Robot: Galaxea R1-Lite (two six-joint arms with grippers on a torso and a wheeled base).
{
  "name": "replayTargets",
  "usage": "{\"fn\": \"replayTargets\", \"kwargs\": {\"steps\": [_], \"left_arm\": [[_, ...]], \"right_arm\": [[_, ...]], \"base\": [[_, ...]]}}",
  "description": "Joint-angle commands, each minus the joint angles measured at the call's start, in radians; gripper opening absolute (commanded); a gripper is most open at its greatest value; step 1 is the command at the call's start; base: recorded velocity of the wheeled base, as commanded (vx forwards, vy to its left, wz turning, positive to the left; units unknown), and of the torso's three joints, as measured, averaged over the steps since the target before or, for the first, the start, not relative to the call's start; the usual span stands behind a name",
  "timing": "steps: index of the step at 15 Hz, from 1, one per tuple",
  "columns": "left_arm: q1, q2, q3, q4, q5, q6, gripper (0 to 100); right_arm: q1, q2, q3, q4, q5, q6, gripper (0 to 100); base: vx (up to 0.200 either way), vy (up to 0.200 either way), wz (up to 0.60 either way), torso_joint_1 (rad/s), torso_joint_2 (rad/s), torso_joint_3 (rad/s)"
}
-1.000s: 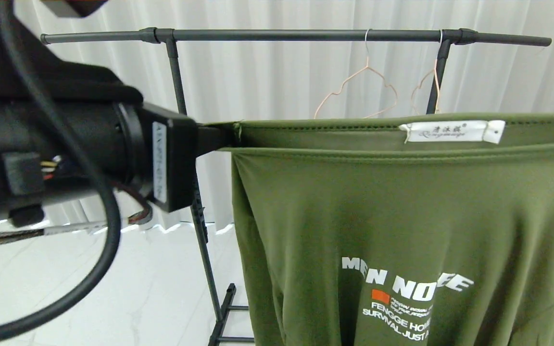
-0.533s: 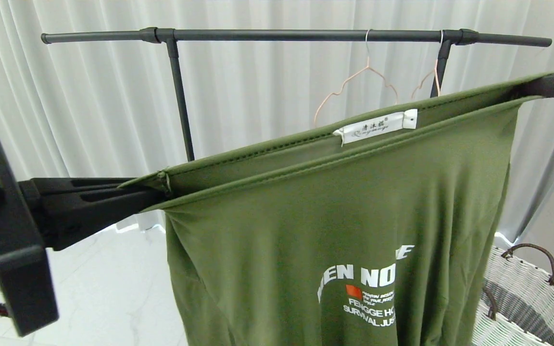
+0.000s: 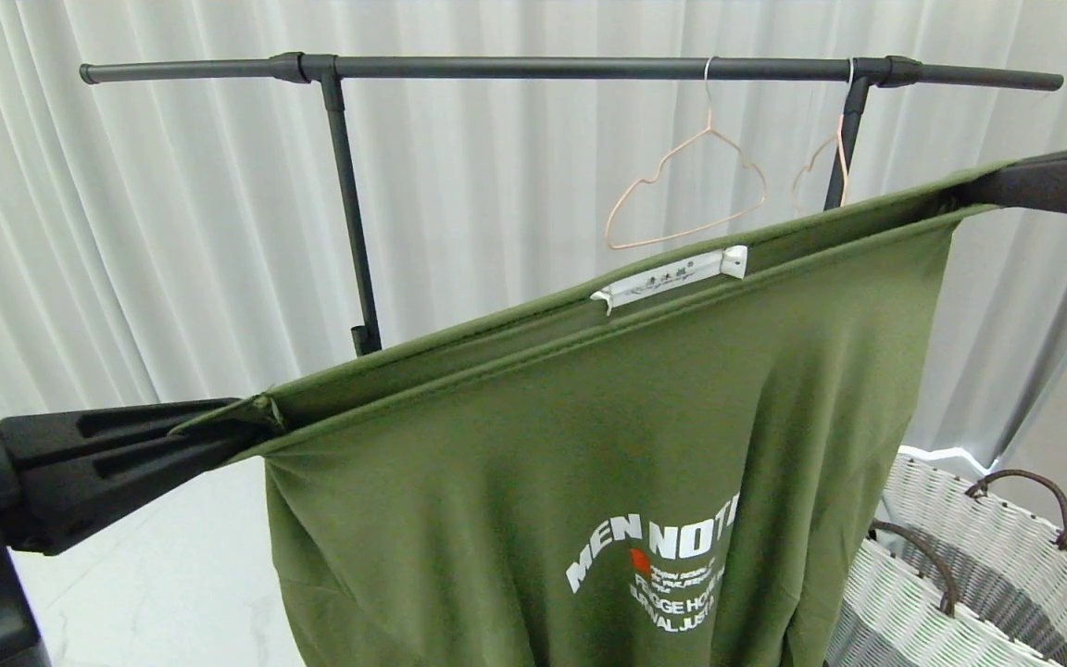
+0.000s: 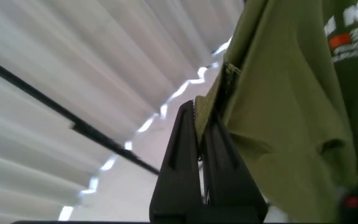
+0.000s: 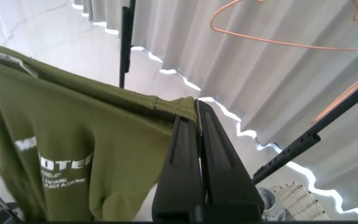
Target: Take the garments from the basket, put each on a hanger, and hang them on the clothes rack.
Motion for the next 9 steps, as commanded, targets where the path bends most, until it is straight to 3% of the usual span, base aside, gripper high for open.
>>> {"fn": "replayTargets", "kwargs": {"steps": [1,5,7,9], "left_arm": [[0.023,-0.009,0.003,-0.001,0.002,0.020,0],[0.037,0.015,0.009,-0.098,-0.007,0.095,0],[0.036,0.020,-0.004,-0.112,-0.063,0.100,0],[0.053,0.024,0.005,-0.112,-0.061,0.100,0]], "right_arm": [[0.000,-0.005,0.001,-0.001,-0.006,0.000,0],[0.000,-0.007,0.004,-0.001,-0.006,0.000,0],[0.000,-0.011,0.007,0.000,-0.006,0.002,0],[0.000,-0.030,0.040,-0.003,-0.006,0.000,0]], "base": [[0.000,0.000,0.00,0.000,0.00,0.000],[0.000,0.000,0.00,0.000,0.00,0.000],[0.000,0.000,0.00,0.000,0.00,0.000],[0.000,0.000,0.00,0.000,0.00,0.000]]}}
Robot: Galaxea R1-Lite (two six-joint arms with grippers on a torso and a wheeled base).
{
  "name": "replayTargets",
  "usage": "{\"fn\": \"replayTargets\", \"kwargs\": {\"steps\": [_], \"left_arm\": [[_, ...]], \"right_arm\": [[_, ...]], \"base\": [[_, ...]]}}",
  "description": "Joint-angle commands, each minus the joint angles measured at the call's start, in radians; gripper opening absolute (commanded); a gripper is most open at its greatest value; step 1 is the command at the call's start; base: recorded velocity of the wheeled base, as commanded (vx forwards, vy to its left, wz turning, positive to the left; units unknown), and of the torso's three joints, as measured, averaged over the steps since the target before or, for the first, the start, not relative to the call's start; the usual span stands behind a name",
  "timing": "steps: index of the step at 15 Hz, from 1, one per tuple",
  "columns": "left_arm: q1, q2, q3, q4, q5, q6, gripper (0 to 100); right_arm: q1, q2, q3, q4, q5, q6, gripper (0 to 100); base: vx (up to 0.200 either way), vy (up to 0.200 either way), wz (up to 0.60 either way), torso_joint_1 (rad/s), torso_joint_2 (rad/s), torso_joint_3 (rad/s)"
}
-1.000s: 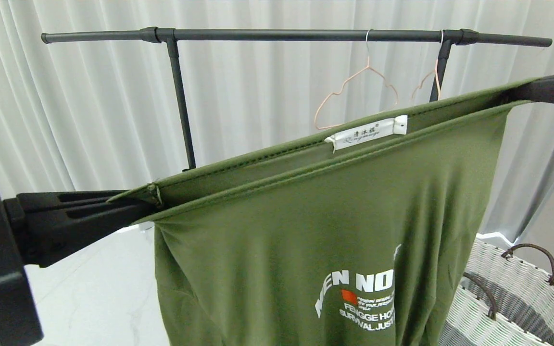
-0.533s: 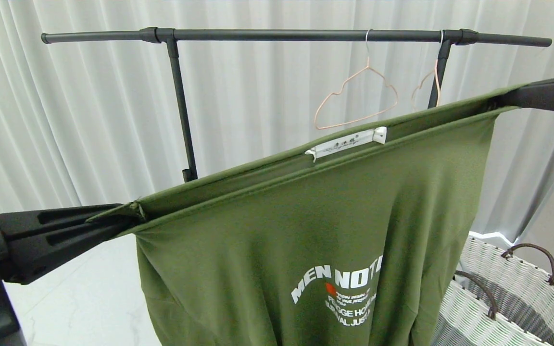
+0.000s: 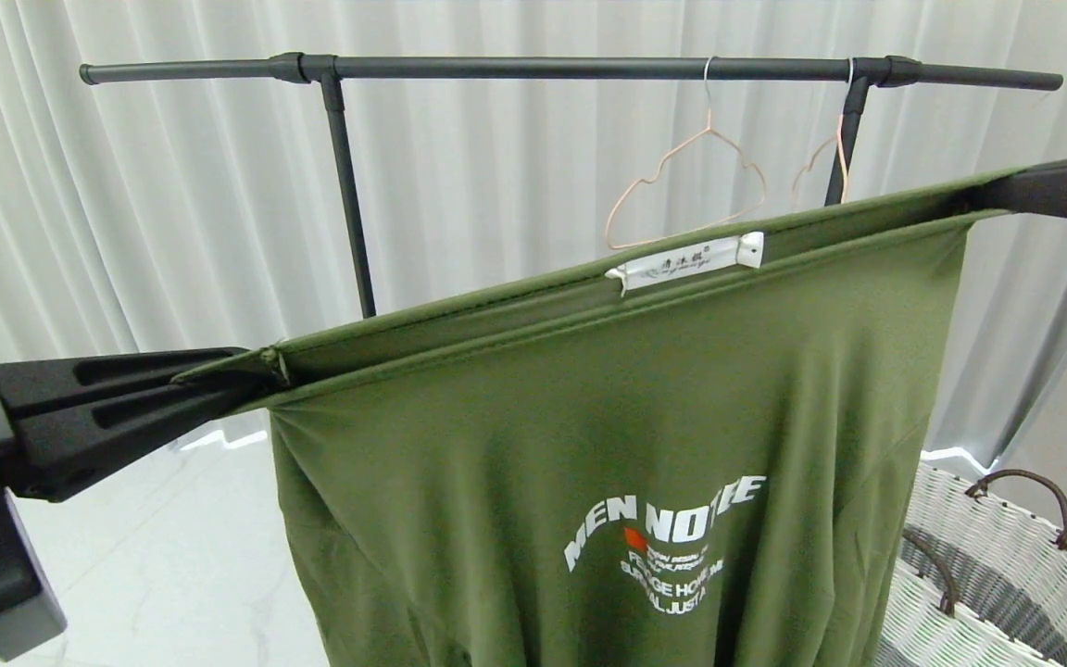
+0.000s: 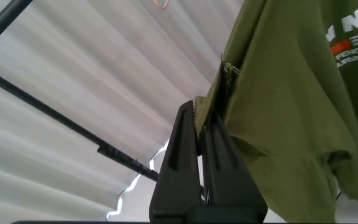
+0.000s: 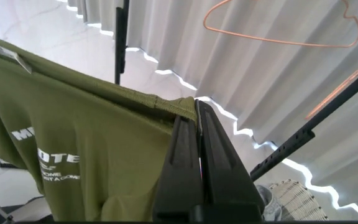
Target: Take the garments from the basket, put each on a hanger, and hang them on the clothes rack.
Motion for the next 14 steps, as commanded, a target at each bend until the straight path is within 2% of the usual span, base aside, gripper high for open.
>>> {"fn": "replayTargets", "kwargs": {"steps": [1,2,6,8,11,14], "left_arm": [[0.009,0.010,-0.001,-0.003,0.008,-0.011,0],[0.011,0.016,-0.007,-0.003,0.011,-0.060,0],[0.008,0.139,-0.137,-0.003,0.006,-0.420,0],[0.006,0.197,-0.166,-0.003,0.006,-0.453,0],[0.006,0.234,-0.159,-0.003,0.000,-0.454,0],[0.012,0.268,-0.182,-0.001,-0.032,-0.454,0]], "right_arm": [[0.001,-0.027,0.031,0.001,0.004,-0.001,0],[0.001,-0.043,0.046,0.001,0.004,-0.001,0],[0.000,-0.128,0.149,0.012,0.001,0.011,0],[0.000,-0.145,0.176,0.030,0.001,0.028,0],[-0.002,-0.137,0.181,0.041,-0.010,0.063,0],[-0.006,-0.135,0.210,0.042,-0.099,0.066,0]], "base": [[0.000,0.000,0.00,0.000,0.00,0.000],[0.000,0.000,0.00,0.000,0.00,0.000],[0.000,0.000,0.00,0.000,0.00,0.000],[0.000,0.000,0.00,0.000,0.00,0.000],[0.000,0.000,0.00,0.000,0.00,0.000],[0.000,0.000,0.00,0.000,0.00,0.000]]}}
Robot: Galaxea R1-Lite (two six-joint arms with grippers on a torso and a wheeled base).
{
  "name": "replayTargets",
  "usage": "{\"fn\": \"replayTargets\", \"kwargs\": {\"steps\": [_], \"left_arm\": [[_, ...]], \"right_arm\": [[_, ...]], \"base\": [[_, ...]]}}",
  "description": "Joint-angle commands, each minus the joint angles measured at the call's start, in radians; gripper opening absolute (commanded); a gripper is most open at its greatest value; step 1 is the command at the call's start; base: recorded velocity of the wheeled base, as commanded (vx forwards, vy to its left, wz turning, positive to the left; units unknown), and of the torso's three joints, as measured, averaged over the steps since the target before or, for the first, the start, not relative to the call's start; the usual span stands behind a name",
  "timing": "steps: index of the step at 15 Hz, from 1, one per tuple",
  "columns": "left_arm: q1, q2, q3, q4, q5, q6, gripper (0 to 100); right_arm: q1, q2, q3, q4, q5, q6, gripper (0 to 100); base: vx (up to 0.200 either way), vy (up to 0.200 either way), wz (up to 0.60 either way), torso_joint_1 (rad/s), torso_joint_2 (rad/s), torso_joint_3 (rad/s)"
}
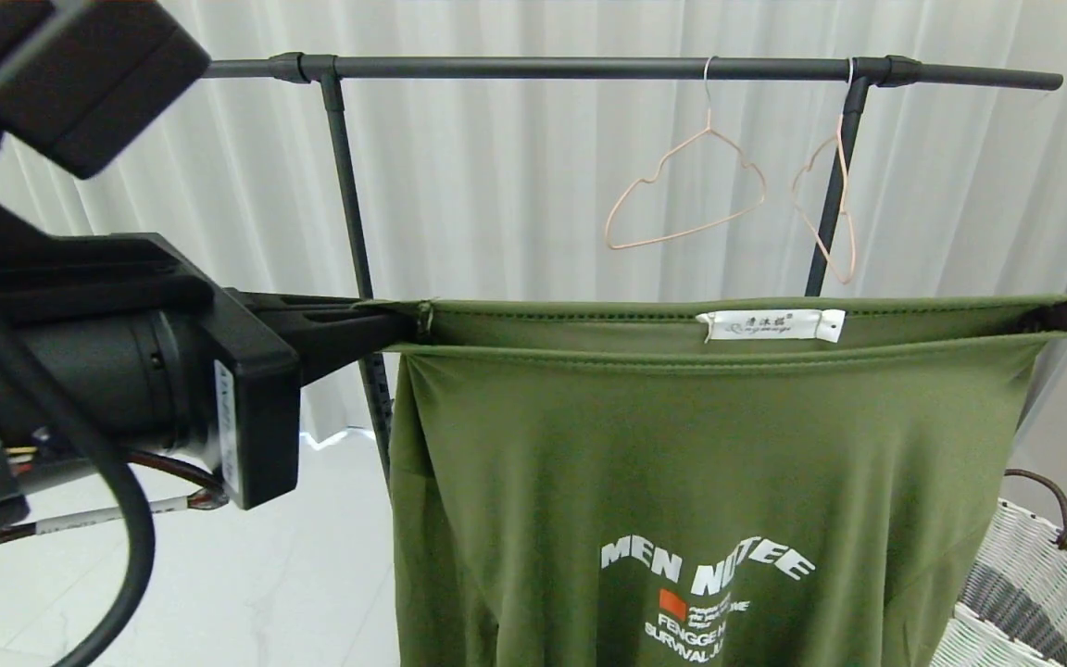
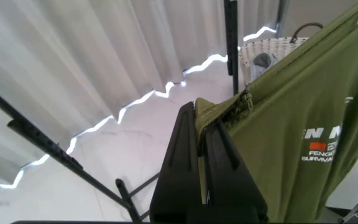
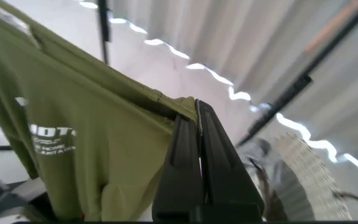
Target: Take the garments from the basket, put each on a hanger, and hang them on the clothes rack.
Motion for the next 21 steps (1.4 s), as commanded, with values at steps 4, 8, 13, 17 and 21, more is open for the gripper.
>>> {"fn": "replayTargets", "kwargs": {"steps": [4,8,13,17,21], "left_arm": [[0.003,0.084,-0.072,0.000,0.002,-0.004,0],[0.006,0.078,-0.073,-0.002,0.003,-0.004,0],[0.014,0.078,-0.107,-0.002,0.020,-0.006,0],[0.097,0.086,-0.079,0.000,0.086,-0.001,0],[0.151,0.090,-0.055,0.000,0.120,-0.004,0]], "right_arm": [[-0.012,0.000,0.016,-0.006,-0.043,-0.003,0],[-0.011,-0.002,0.016,-0.013,-0.055,-0.003,0],[-0.011,-0.020,0.032,-0.023,-0.055,-0.006,100],[-0.003,-0.063,0.059,-0.022,-0.049,-0.014,100],[0.029,-0.078,0.085,-0.020,-0.021,-0.013,100]], "base": [[0.000,0.000,0.00,0.000,0.00,0.000],[0.000,0.000,0.00,0.000,0.00,0.000],[0.000,0.000,0.00,0.000,0.00,0.000],[0.000,0.000,0.00,0.000,0.00,0.000],[0.000,0.000,0.00,0.000,0.00,0.000]]}}
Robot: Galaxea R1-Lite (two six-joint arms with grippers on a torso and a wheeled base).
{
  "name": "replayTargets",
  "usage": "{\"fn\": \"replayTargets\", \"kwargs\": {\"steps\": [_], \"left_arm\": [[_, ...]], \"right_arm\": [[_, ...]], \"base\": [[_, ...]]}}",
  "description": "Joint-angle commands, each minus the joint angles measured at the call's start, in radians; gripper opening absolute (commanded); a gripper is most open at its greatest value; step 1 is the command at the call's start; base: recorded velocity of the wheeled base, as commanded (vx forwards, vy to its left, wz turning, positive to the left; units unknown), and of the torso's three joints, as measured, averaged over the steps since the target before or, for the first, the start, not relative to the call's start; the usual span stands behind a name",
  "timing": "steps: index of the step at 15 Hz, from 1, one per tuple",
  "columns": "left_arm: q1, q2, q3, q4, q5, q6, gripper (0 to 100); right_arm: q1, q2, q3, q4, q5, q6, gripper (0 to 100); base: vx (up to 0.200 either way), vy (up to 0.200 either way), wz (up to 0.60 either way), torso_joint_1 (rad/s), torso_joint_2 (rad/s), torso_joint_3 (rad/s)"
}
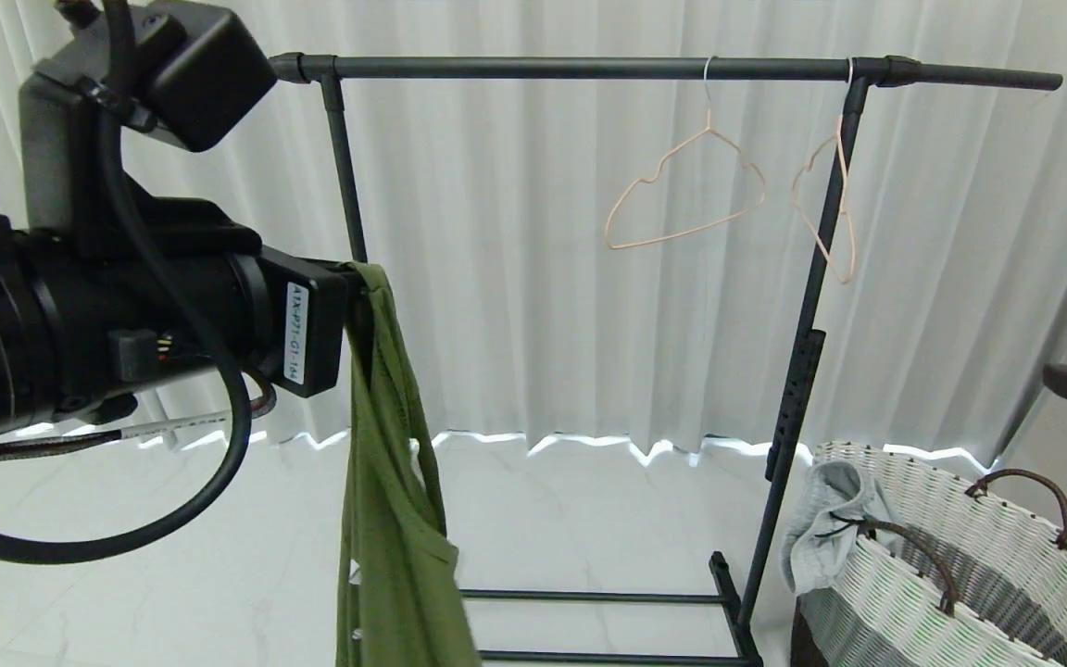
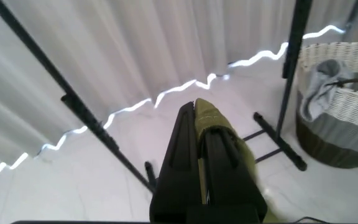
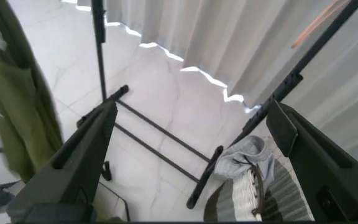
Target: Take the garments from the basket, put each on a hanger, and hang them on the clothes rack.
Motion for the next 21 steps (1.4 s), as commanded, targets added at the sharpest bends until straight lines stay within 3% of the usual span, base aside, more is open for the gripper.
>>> {"fn": "replayTargets", "kwargs": {"steps": [1,2,4,5,7,8,10,13,16,21], "left_arm": [[0.046,-0.004,0.030,0.002,0.015,0.007,0],[0.103,-0.030,0.056,0.008,0.014,0.030,0],[0.266,-0.068,0.130,0.013,-0.009,0.130,0],[0.407,-0.100,0.186,0.011,-0.072,0.182,0],[0.534,-0.120,0.232,0.011,-0.176,0.188,0],[0.568,-0.123,0.246,0.011,-0.181,0.187,0],[0.589,-0.128,0.269,0.008,-0.182,0.164,0],[0.534,-0.148,0.301,0.008,-0.181,0.016,0],[0.474,-0.182,0.338,0.008,-0.181,0.016,0],[0.453,-0.197,0.367,0.001,-0.181,0.019,0]], "right_arm": [[-0.030,-0.002,0.038,0.004,-0.046,-0.003,100],[-0.075,-0.002,0.078,0.012,-0.096,-0.017,100],[-0.165,-0.002,0.132,0.013,-0.126,-0.048,100],[-0.245,-0.004,0.173,0.012,-0.127,-0.092,100],[-0.345,-0.004,0.201,0.012,-0.127,-0.152,100],[-0.385,-0.004,0.215,0.012,-0.127,-0.178,100],[-0.435,-0.010,0.230,0.013,-0.135,-0.209,100],[-0.457,-0.022,0.245,0.010,-0.181,-0.230,100],[-0.472,-0.020,0.250,0.009,-0.178,-0.196,100],[-0.472,-0.022,0.256,0.007,-0.173,-0.069,100]], "base": [[0.000,0.000,0.00,0.000,0.00,0.000],[0.000,0.000,0.00,0.000,0.00,0.000],[0.000,0.000,0.00,0.000,0.00,0.000],[0.000,0.000,0.00,0.000,0.00,0.000],[0.000,0.000,0.00,0.000,0.00,0.000],[0.000,0.000,0.00,0.000,0.00,0.000],[0.000,0.000,0.00,0.000,0.00,0.000],[0.000,0.000,0.00,0.000,0.00,0.000],[0.000,0.000,0.00,0.011,-0.03,-0.028],[0.000,0.000,0.00,0.122,-0.36,-0.246]]}}
